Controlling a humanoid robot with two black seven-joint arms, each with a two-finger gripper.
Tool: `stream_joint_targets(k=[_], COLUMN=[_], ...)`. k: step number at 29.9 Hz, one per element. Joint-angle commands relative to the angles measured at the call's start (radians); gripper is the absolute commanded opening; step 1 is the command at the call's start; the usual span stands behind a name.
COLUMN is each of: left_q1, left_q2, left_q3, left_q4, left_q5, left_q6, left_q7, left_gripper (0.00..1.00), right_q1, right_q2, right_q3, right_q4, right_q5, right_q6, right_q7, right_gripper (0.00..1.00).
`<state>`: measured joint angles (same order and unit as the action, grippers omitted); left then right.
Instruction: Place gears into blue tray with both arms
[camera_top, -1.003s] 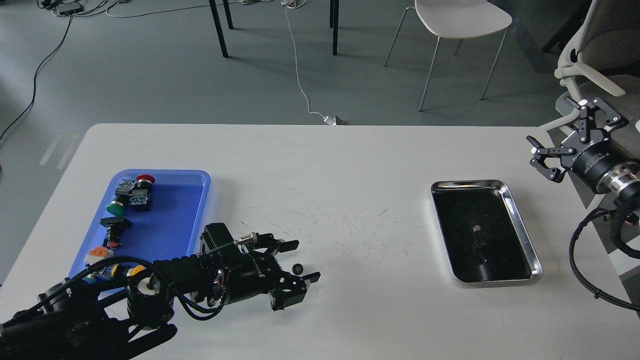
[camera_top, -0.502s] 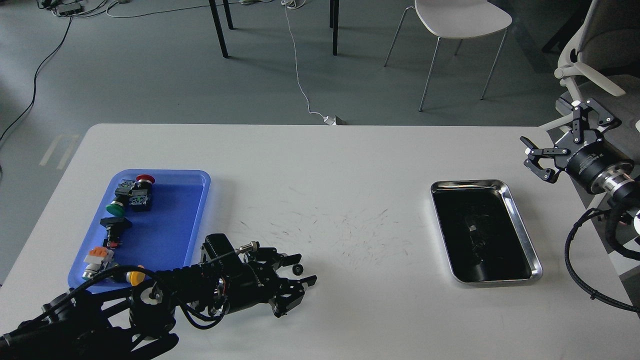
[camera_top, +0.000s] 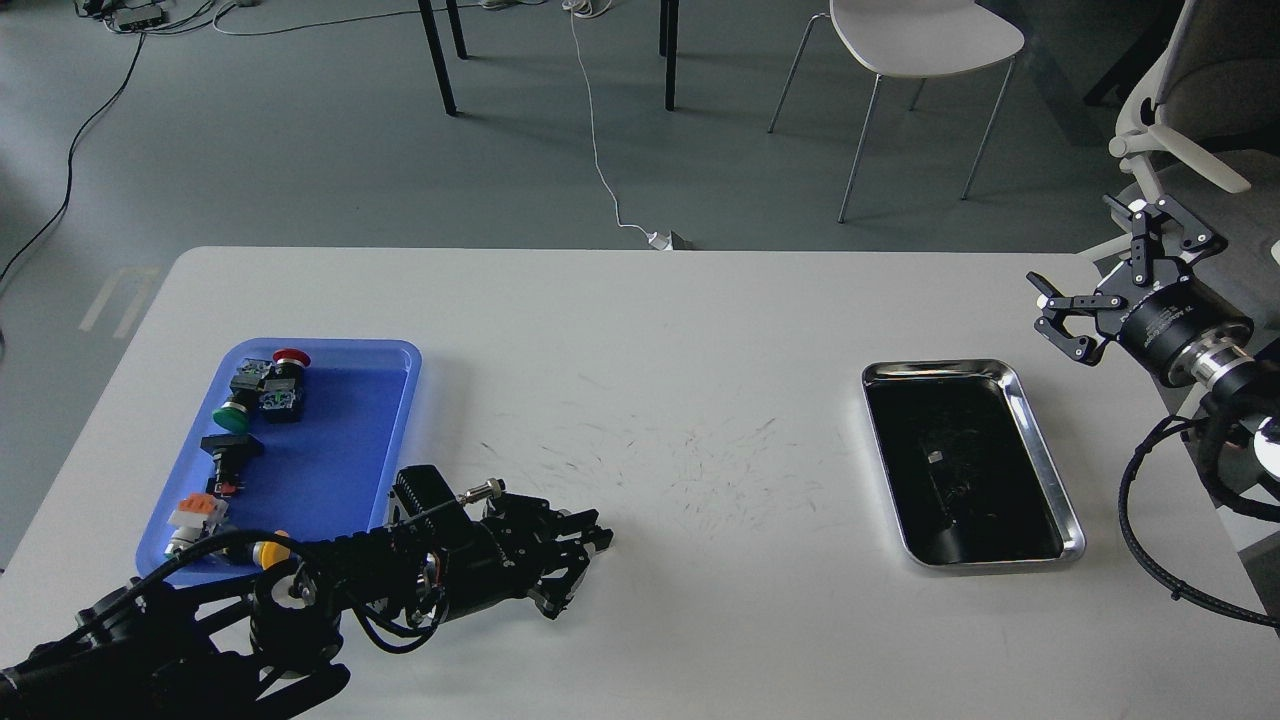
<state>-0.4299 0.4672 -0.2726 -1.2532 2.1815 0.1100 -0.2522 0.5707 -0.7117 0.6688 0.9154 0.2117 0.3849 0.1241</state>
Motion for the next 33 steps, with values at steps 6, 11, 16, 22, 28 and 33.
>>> stream_joint_targets(k=[6, 11, 16, 22, 28, 33], left_q1=[-0.018, -0.046, -0.049, -0.035, -0.006, -0.006], left_q2=[0.088, 0.226, 0.364, 0.424, 0.389, 0.340], left_q3=[-0.023, -0.109, -0.175, -0.165, -0.122, -0.080], left_q4=[-0.073, -0.210, -0.209, -0.034, 0.164, 0.279], left_q5=[0.000, 0.000, 0.000, -0.012, -0.074, -0.092], left_q6=[0.068, 0.068, 0.062, 0.126, 0.207, 0.243], left_q7=[-0.006, 0.004, -0.007, -0.087, -0.127, -0.139], left_gripper=[0.07, 0.07, 0.07, 0.07, 0.07, 0.08], right_q1=[0.002, 0.002, 0.002, 0.002, 0.003, 0.003], right_q2=[0.001, -0.002, -0.002, -0.002, 0.000, 0.000], right_q3=[0.002, 0.002, 0.002, 0.002, 0.002, 0.002], right_q4=[0.006, 0.023, 0.029, 0.040, 0.043, 0.045], right_q5=[0.000, 0.000, 0.000, 0.000, 0.000, -0.001], right_q6=[-0.001, 0.000, 0.000, 0.000, 0.000, 0.000], right_q7=[0.000, 0.000, 0.000, 0.000, 0.000, 0.000], right_gripper=[0.96, 0.96, 0.96, 0.96, 0.96, 0.96])
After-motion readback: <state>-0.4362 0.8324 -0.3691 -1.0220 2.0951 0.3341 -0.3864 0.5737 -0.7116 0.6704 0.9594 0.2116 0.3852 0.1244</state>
